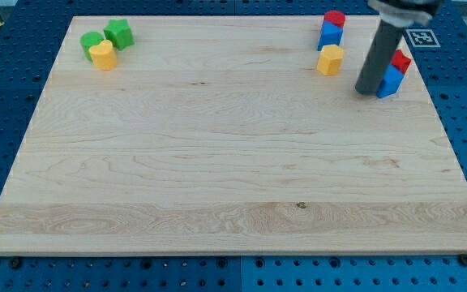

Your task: Push the yellow hexagon towards the top center of the board

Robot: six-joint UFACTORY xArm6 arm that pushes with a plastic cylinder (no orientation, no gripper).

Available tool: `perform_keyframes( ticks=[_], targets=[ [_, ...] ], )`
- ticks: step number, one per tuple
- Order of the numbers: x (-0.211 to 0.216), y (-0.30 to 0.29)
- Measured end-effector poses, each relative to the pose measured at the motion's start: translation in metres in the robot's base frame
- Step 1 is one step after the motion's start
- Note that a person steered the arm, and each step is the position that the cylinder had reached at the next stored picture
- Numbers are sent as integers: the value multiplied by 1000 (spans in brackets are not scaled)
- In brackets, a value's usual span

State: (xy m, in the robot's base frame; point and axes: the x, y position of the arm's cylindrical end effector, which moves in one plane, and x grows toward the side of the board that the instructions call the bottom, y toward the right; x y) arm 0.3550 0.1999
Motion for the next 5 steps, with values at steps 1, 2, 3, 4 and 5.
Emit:
perform_keyframes(
  ticks=[1, 2, 3, 4, 5],
  targets=[
    [-4, -3],
    [-13, -4],
    [-39, -18],
    [-52, -39],
    [-52, -65]
  ],
)
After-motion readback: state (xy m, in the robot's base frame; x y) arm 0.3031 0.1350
